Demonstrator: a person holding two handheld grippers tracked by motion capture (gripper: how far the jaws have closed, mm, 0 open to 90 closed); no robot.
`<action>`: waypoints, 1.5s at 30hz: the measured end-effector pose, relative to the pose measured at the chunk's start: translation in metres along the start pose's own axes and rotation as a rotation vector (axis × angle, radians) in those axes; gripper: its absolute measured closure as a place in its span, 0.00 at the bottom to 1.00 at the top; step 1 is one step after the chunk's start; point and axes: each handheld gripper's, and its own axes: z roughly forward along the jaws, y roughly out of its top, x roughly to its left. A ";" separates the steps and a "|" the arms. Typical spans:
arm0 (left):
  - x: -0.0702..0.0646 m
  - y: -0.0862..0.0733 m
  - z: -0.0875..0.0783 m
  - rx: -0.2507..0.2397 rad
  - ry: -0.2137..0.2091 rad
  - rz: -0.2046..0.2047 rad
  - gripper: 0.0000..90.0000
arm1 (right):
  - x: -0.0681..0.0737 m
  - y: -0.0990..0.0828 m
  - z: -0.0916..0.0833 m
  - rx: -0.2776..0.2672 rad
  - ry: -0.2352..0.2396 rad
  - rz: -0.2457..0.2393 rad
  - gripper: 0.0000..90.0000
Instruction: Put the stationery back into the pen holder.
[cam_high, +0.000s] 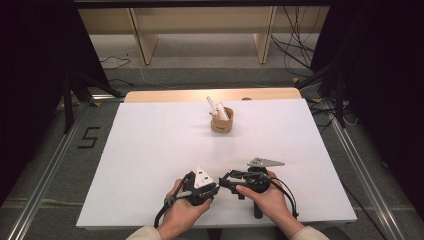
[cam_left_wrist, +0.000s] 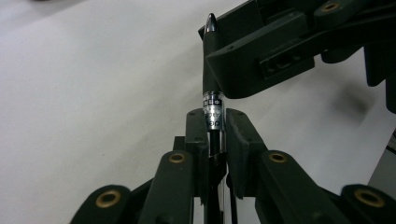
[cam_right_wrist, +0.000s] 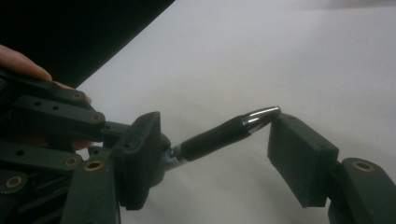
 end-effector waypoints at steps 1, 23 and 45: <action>0.000 0.000 0.000 0.001 0.000 -0.001 0.89 | 0.000 0.000 0.000 -0.001 0.001 0.004 0.40; 0.001 0.004 -0.001 -0.037 -0.007 -0.027 0.89 | 0.003 0.000 0.006 -0.007 0.033 0.080 0.59; 0.002 0.009 -0.005 -0.100 -0.023 -0.007 0.88 | 0.010 0.008 -0.006 -0.111 0.108 0.112 0.89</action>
